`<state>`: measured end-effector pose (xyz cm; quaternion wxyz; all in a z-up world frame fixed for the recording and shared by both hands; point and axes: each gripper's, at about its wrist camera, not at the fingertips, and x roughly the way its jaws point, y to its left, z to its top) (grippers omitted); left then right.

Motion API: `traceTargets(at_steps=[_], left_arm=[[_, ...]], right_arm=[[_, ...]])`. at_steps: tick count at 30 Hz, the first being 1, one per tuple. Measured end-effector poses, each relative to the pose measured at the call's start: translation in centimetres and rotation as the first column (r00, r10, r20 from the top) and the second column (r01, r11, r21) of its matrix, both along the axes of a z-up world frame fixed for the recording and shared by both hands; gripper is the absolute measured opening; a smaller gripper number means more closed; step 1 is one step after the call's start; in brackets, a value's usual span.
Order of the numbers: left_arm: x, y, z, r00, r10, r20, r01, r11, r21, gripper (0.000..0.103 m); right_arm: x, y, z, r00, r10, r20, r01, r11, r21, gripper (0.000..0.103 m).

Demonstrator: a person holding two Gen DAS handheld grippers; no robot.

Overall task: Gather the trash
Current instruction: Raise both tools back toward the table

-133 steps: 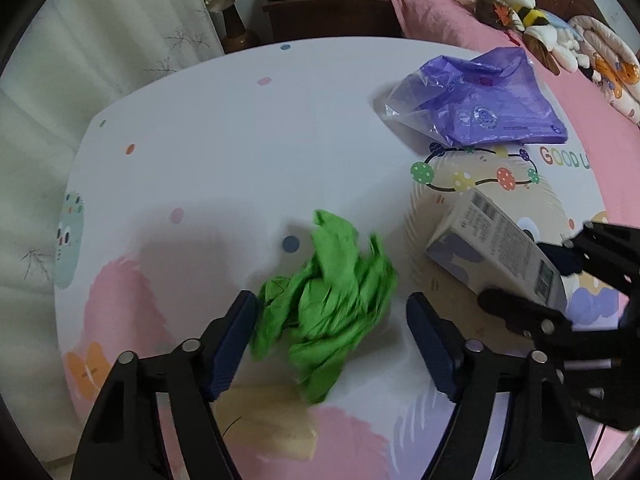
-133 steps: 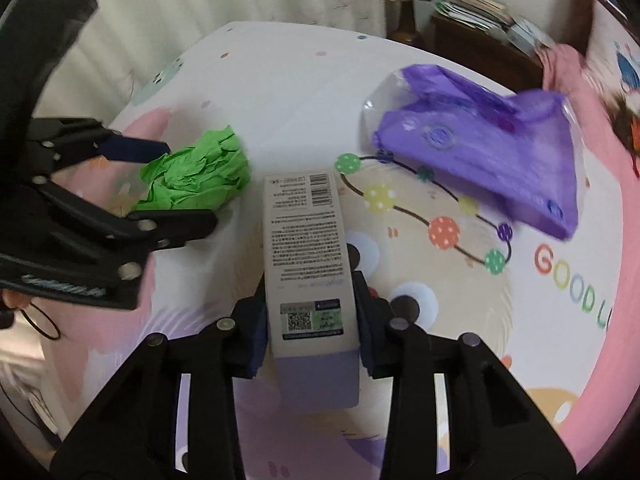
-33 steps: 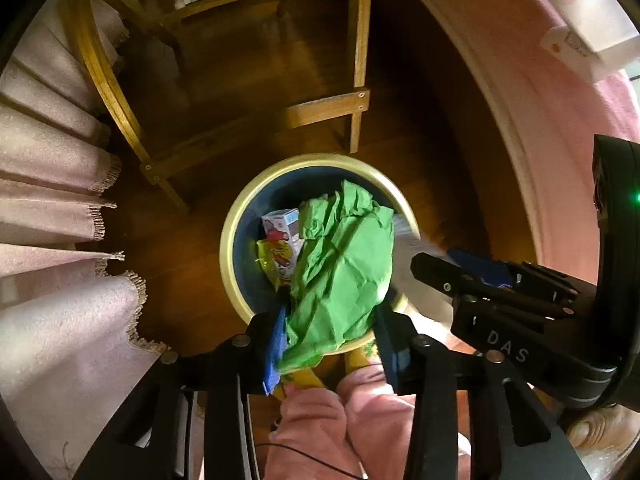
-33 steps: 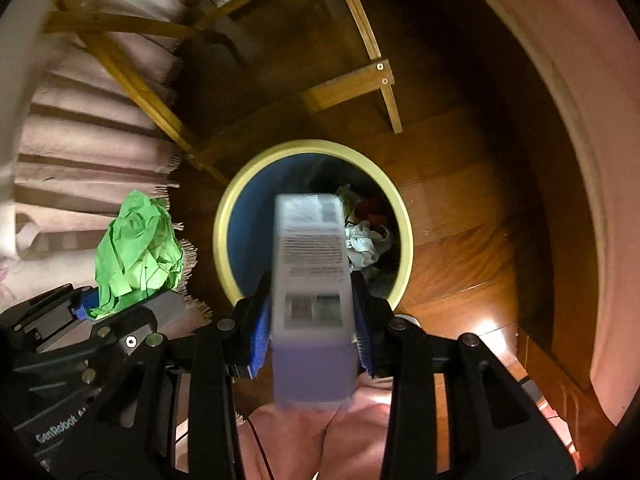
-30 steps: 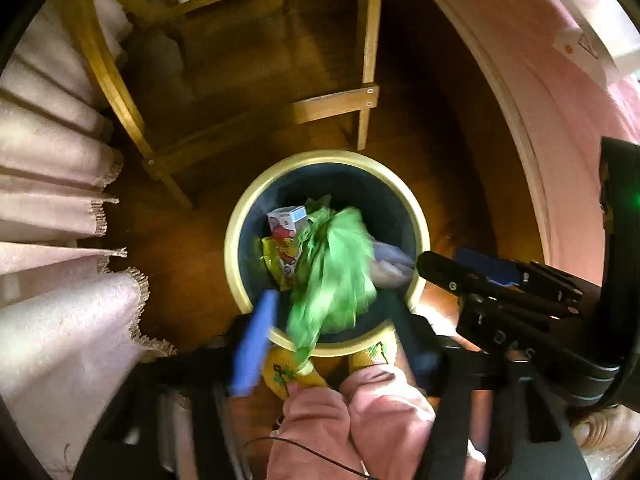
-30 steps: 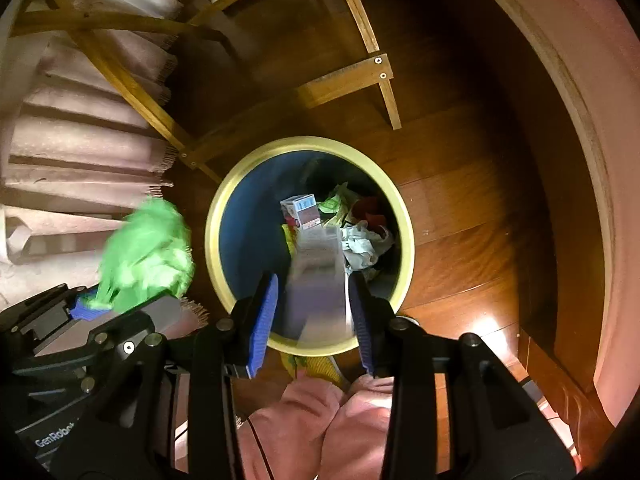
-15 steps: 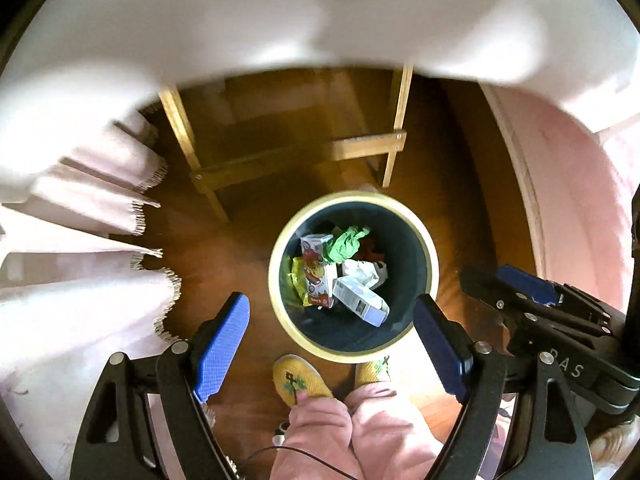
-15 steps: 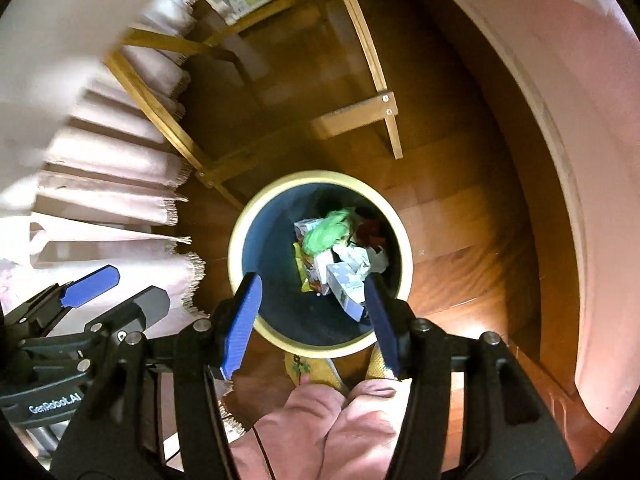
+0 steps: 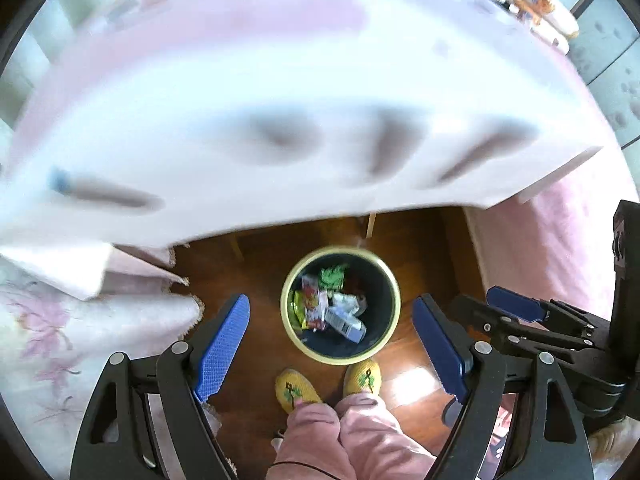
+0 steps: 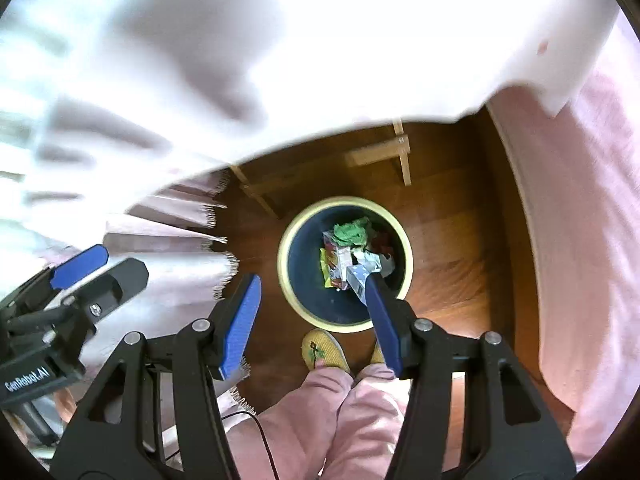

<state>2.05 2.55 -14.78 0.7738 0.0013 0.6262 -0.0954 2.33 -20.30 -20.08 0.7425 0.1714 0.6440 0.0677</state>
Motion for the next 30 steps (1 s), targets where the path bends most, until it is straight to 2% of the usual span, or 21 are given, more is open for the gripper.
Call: traceTargets(at_steps=[8,17,25,30], left_arm=[[-0.3,0.2,10.3,0.996,0.0,0.089,-0.002,1.0,0.023,0.085],[1.0,0.0,19.7,0.98,0.058,0.192,-0.069,0.996,0.052,0.085],[3.7,-0.2,26.4,0.953,0.11,0.283,-0.133,0.989,0.066,0.085],[6.1,-0.1,29.2,0.941,0.13,0.313,-0.159,0.985,0.069,0.085]], right_arm=[[0.0,-0.3,9.5,0.992,0.081,0.099,-0.082,0.997,0.013,0.051],[1.1,-1.2,18.6,0.955,0.152,0.253,-0.161,0.987,0.016,0.052],[3.8,-2.3,24.4,0.905,0.182,0.384,-0.199,0.98,0.003,0.052],[6.1,-3.2,26.3,0.89,0.166,0.424,-0.188,0.982,0.01,0.052]])
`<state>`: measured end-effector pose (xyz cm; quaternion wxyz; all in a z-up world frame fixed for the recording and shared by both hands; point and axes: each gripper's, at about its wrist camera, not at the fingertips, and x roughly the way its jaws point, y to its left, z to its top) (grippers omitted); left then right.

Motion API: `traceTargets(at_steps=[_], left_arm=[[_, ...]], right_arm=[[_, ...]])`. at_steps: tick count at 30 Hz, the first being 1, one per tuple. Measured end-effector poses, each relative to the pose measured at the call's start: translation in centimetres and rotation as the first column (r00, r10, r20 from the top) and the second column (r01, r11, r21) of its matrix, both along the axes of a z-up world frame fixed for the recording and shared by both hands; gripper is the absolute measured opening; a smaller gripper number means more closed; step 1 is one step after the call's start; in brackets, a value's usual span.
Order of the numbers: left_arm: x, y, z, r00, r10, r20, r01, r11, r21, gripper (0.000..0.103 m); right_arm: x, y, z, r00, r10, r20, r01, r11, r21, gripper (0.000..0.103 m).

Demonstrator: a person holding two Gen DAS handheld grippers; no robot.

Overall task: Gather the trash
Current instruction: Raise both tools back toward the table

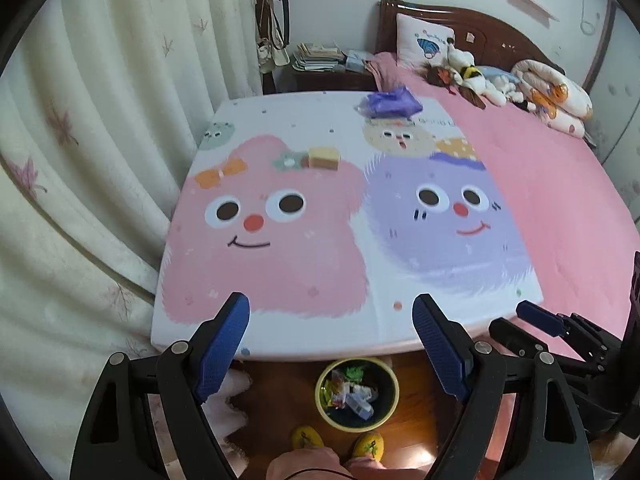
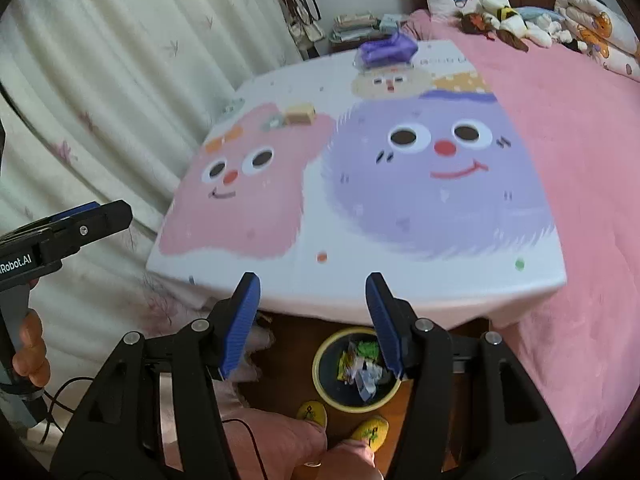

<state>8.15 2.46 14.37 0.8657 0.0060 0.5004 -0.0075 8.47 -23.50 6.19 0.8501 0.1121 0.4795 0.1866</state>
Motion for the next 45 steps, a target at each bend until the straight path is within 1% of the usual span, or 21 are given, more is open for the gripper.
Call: traceTargets(at_steps=[3,6,9,12,16,17,21,23,26,29,31,34,38,40,41,44,45], left_arm=[[1.7,-0.3,1.0,1.0,-0.01,0.013,0.01,1.0,0.01,0.085],[3.8,-0.8,1.3,0.999,-0.026,0.027,0.025,0.999,0.027,0.085],[6.8,-0.7,0.9,0.999,-0.035,0.028,0.035,0.999,0.015,0.085],[10.5,-0.6,-0.3,0.999,-0.044,0.012,0.044,0.999,-0.004,0.085],[17.5,-0.3,-3.4,0.997,-0.077,-0.031,0.076,0.997,-0.018,0.086],[19.1,-0.3,-4.3,0.996,-0.083,-0.043,0.082,0.996,-0.019,0.086],[26.6,0.2,-9.1,0.988,-0.116,-0.102,0.114,0.993,-0.027,0.086],[30.3,0.7,-11.9,0.982,-0.132,-0.135,0.129,0.991,-0.031,0.086],[34.6,0.9,-15.9,0.972,-0.154,-0.176,0.151,0.988,-0.028,0.086],[37.6,0.8,-19.0,0.965,-0.172,-0.198,0.171,0.985,-0.024,0.086],[39.4,0.6,-20.9,0.96,-0.181,-0.213,0.182,0.983,-0.015,0.086],[40.9,0.0,-23.0,0.953,-0.189,-0.237,0.19,0.982,-0.02,0.086],[41.6,-1.1,-24.4,0.954,-0.186,-0.236,0.192,0.981,0.002,0.085],[42.0,-1.1,-24.9,0.955,-0.176,-0.239,0.181,0.983,0.002,0.077],[42.3,-1.1,-25.2,0.955,-0.171,-0.242,0.177,0.984,0.004,0.075],[42.4,-1.3,-25.3,0.958,-0.167,-0.232,0.177,0.984,0.023,0.073],[42.5,-1.4,-25.3,0.959,-0.166,-0.23,0.176,0.984,0.022,0.07]], right_arm=[[1.6,-0.3,1.0,1.0,-0.014,0.026,0.015,1.0,-0.009,0.052],[3.5,-0.6,1.9,0.998,-0.039,0.049,0.039,0.999,-0.003,0.052],[5.5,-0.8,2.4,0.996,-0.062,0.059,0.062,0.998,-0.002,0.052],[7.8,-0.8,2.6,0.994,-0.085,0.073,0.086,0.996,-0.012,0.052],[11.3,-0.6,1.9,0.99,-0.123,0.068,0.125,0.992,-0.026,0.052],[12.8,-0.5,1.4,0.988,-0.146,0.058,0.148,0.988,-0.033,0.052],[17.2,-0.1,-0.5,0.976,-0.215,0.017,0.215,0.976,-0.032,0.052],[20.0,0.4,-2.1,0.969,-0.247,0.001,0.247,0.968,-0.037,0.052],[24.0,1.1,-4.8,0.956,-0.291,-0.029,0.29,0.956,-0.049,0.052],[26.9,1.7,-7.4,0.942,-0.33,-0.058,0.327,0.944,-0.05,0.052],[28.7,2.1,-9.1,0.935,-0.344,-0.082,0.341,0.939,-0.051,0.052],[30.5,2.6,-11.1,0.929,-0.355,-0.106,0.351,0.935,-0.054,0.052],[32.0,2.9,-12.8,0.921,-0.369,-0.123,0.364,0.93,-0.06,0.052],[32.5,2.9,-13.3,0.92,-0.372,-0.128,0.367,0.928,-0.058,0.052],[32.5,3.0,-13.3,0.919,-0.371,-0.13,0.367,0.928,-0.059,0.052],[33.0,3.1,-13.6,0.92,-0.368,-0.136,0.363,0.93,-0.06,0.052],[33.1,3.1,-13.7,0.92,-0.368,-0.137,0.363,0.93,-0.06,0.052]])
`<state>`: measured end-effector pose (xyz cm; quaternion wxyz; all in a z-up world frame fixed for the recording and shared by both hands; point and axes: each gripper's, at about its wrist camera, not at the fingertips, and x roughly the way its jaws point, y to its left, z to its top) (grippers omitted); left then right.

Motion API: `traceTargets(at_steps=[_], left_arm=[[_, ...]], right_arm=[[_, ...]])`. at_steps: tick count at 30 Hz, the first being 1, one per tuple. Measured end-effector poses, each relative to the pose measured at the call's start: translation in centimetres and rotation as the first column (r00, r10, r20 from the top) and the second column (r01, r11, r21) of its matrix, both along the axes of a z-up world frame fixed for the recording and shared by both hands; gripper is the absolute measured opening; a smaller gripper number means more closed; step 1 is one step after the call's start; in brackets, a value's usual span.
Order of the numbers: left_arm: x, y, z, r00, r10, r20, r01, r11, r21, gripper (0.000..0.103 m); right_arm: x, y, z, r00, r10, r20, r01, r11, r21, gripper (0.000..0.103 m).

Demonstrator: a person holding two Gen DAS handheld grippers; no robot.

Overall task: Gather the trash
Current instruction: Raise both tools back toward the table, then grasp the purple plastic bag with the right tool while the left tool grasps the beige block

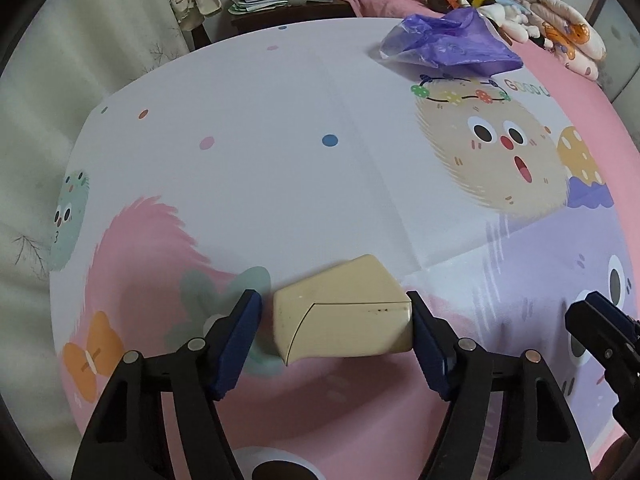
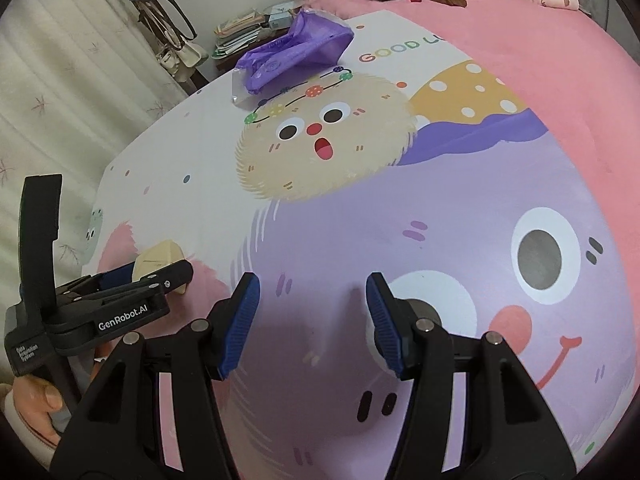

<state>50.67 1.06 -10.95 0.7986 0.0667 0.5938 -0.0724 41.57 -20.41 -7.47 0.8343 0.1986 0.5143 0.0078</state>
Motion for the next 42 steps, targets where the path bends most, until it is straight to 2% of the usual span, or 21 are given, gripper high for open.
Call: traceTargets(at_steps=[1,2,9,15,17,19,25,29,38,39,41,42], left_arm=[[-0.1,-0.1,0.1,1.0,-0.003,0.005,0.003,1.0,-0.002,0.063],[-0.3,-0.2,0.3,1.0,-0.009,0.012,0.009,1.0,-0.001,0.062],[0.2,-0.1,0.7,1.0,-0.008,0.007,0.009,1.0,-0.017,0.062],[3.0,1.0,2.2,0.999,0.017,0.034,-0.017,1.0,-0.013,0.062],[4.4,1.3,2.8,0.998,0.029,0.053,-0.028,0.999,-0.018,0.062],[5.7,1.6,3.4,0.997,0.037,0.071,-0.036,0.999,-0.017,0.062],[10.3,2.5,4.9,0.989,0.072,0.127,-0.07,0.997,-0.017,0.062],[12.6,3.4,5.3,0.985,0.102,0.14,-0.1,0.995,-0.024,0.062],[15.2,5.4,5.0,0.98,0.151,0.128,-0.144,0.988,-0.056,0.062],[15.3,5.5,5.0,0.98,0.153,0.126,-0.147,0.988,-0.057,0.062],[15.4,5.8,4.9,0.98,0.157,0.123,-0.151,0.987,-0.061,0.062],[15.3,5.9,4.9,0.98,0.16,0.12,-0.153,0.986,-0.066,0.062]], right_arm=[[0.1,0.0,-0.1,1.0,0.0,-0.001,0.0,1.0,0.002,0.052],[0.3,0.1,-0.2,1.0,-0.001,-0.003,0.001,1.0,0.005,0.052],[2.3,0.1,-0.3,1.0,0.008,-0.006,-0.008,1.0,0.015,0.052],[6.3,-0.1,0.5,1.0,0.014,0.008,-0.014,0.999,0.03,0.052],[8.4,-0.2,1.0,1.0,0.013,0.019,-0.014,0.999,0.038,0.055],[10.1,-0.6,1.4,1.0,0.001,0.029,-0.002,0.998,0.056,0.062],[16.9,-2.6,1.5,0.996,-0.077,0.045,0.071,0.99,0.12,0.063],[21.0,-4.1,0.6,0.985,-0.17,0.028,0.162,0.97,0.184,0.063],[25.7,-5.4,-2.8,0.949,-0.314,-0.028,0.313,0.927,0.208,0.063],[25.9,-5.5,-3.0,0.944,-0.329,-0.031,0.328,0.922,0.207,0.062],[26.2,-5.5,-3.3,0.937,-0.348,-0.012,0.343,0.916,0.211,0.051],[26.4,-5.5,-3.5,0.937,-0.348,-0.016,0.343,0.914,0.215,0.039]])
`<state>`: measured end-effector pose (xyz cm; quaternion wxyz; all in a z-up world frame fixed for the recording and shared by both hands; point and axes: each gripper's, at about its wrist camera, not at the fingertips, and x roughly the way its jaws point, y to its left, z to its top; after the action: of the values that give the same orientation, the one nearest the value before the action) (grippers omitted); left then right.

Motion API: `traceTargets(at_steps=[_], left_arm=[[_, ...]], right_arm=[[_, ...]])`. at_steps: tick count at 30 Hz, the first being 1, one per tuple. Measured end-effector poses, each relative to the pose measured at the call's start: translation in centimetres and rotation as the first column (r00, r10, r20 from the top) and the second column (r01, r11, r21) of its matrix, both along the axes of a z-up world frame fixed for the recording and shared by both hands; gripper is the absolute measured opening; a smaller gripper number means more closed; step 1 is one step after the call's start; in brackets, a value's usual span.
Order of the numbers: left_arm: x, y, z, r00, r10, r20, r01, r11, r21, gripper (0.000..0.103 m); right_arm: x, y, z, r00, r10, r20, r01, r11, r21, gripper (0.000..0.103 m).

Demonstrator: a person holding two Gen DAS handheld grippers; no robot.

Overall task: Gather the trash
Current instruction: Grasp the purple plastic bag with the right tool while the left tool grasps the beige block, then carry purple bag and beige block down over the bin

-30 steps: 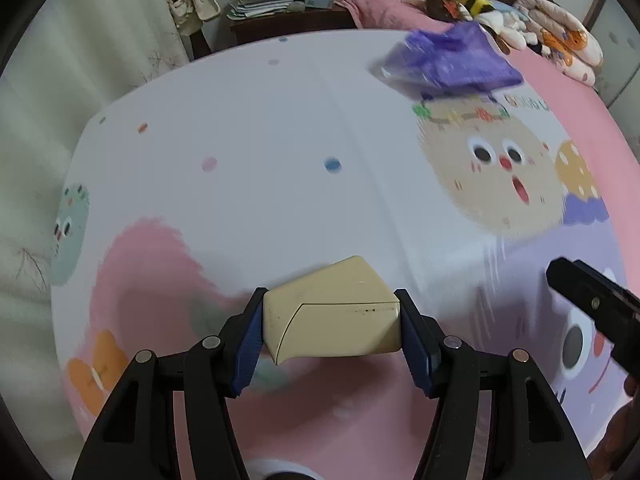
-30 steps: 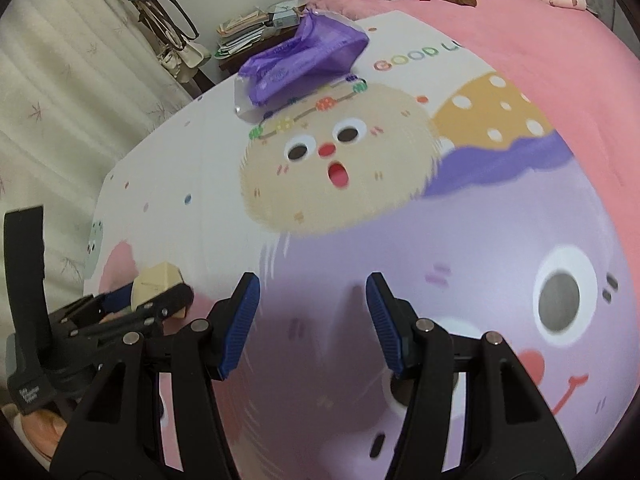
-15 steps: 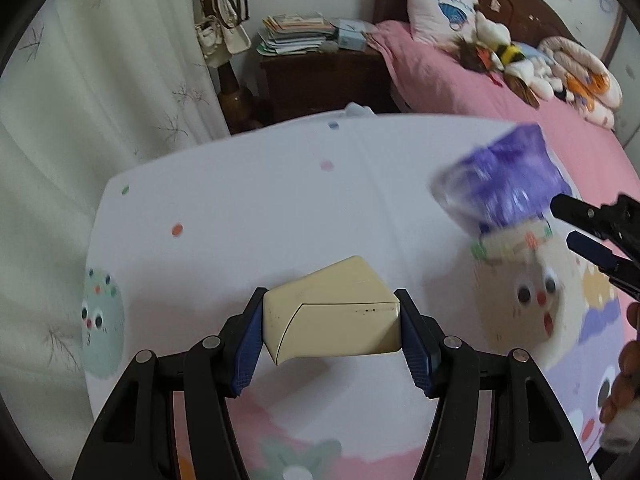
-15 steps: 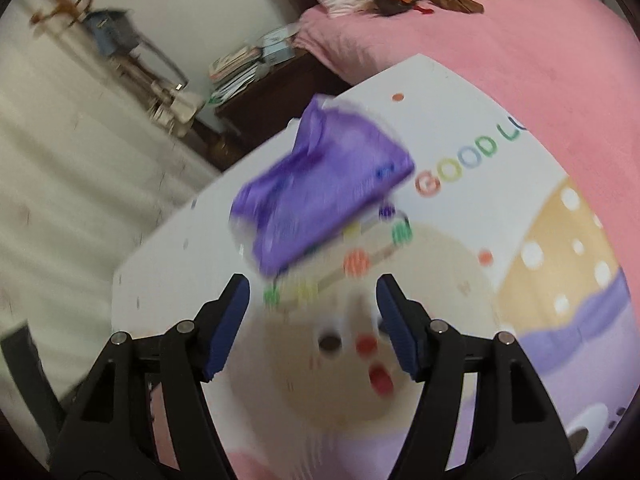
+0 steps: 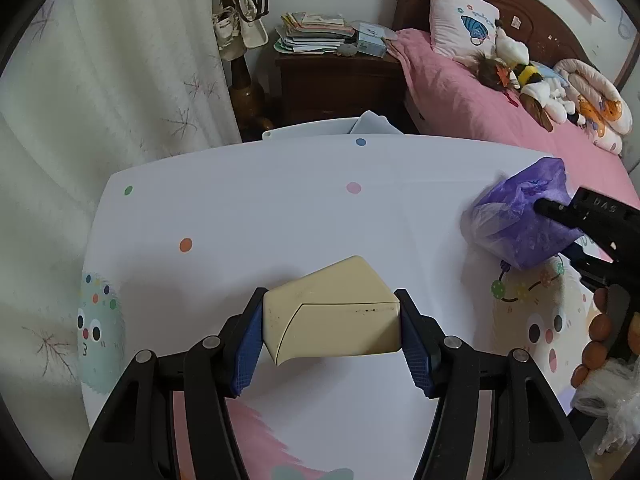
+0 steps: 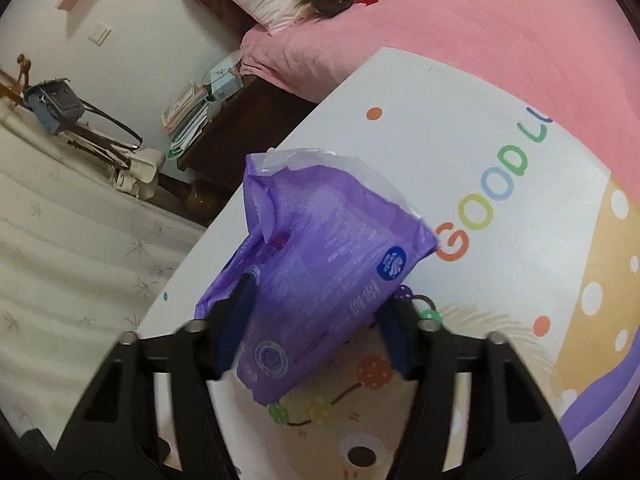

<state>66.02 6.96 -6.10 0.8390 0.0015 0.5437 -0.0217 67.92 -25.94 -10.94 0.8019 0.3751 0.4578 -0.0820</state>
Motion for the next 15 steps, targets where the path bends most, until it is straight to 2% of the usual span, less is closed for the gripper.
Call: traceTargets(at_steps=[8,10,15], left_arm=[[-2.6,0.3,1.5,1.0,0.002,0.018,-0.002,1.0,-0.007,0.062],[-4.0,0.1,2.2,1.0,-0.003,0.024,0.003,1.0,-0.005,0.062],[-9.1,-0.9,4.0,0.999,-0.022,0.031,0.022,1.0,0.002,0.062]], right_arm=[[-1.7,0.3,0.9,0.999,0.024,0.027,-0.024,1.0,0.017,0.016],[-2.9,0.6,1.6,0.998,0.044,0.037,-0.045,0.999,0.014,0.01],[-8.3,1.1,4.3,0.991,0.114,0.065,-0.114,0.993,-0.001,0.006]])
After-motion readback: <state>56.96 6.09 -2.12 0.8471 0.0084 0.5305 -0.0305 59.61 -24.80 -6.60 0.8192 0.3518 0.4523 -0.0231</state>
